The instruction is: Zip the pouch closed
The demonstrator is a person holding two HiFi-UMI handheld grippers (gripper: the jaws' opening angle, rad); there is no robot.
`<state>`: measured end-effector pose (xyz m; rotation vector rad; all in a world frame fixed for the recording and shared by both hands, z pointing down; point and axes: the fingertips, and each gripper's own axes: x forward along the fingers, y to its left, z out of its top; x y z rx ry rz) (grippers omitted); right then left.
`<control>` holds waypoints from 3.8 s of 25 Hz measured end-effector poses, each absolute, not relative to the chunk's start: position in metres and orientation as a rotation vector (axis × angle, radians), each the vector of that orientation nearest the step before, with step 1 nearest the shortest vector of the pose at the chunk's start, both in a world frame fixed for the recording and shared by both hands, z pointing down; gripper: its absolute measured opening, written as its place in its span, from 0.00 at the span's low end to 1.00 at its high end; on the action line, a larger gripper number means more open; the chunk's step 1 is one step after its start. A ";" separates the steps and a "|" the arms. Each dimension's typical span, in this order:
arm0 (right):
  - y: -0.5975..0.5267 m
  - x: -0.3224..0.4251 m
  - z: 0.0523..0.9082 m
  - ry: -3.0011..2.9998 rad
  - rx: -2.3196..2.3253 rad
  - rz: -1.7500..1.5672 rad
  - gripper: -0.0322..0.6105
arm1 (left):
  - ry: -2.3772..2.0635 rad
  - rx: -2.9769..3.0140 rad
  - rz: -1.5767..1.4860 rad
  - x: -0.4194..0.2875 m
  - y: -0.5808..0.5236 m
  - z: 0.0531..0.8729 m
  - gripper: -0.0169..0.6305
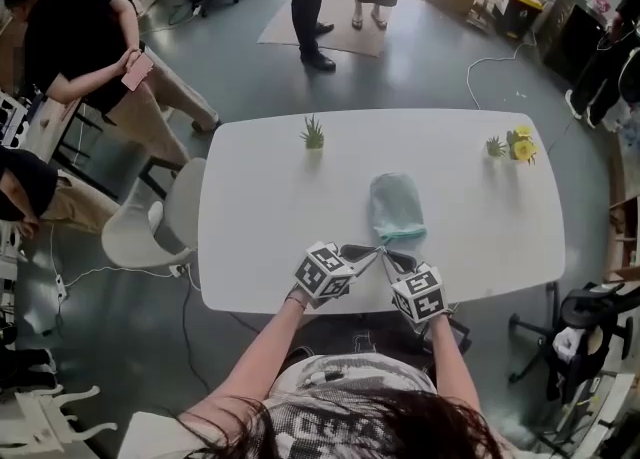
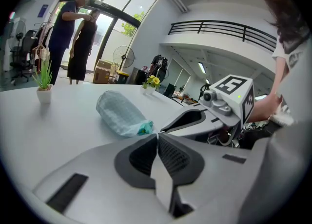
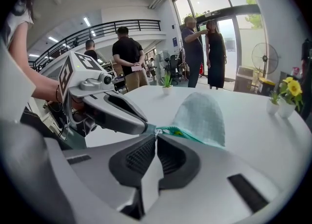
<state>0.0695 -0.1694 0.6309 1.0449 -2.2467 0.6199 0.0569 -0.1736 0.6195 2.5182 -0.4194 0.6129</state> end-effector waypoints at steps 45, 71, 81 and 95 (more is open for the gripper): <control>-0.217 0.175 0.688 -1.970 1.194 0.742 0.06 | -0.555 2.452 0.838 0.013 -0.201 0.659 0.05; -0.166 0.115 0.593 -2.264 1.344 0.721 0.18 | -0.771 2.507 0.501 -0.003 -0.167 0.594 0.15; -0.147 0.082 0.541 -2.455 1.242 0.630 0.15 | -0.913 2.497 0.332 -0.008 -0.137 0.553 0.12; -0.073 0.095 0.504 -2.602 1.060 0.508 0.09 | -1.127 2.458 0.165 0.022 -0.065 0.510 0.10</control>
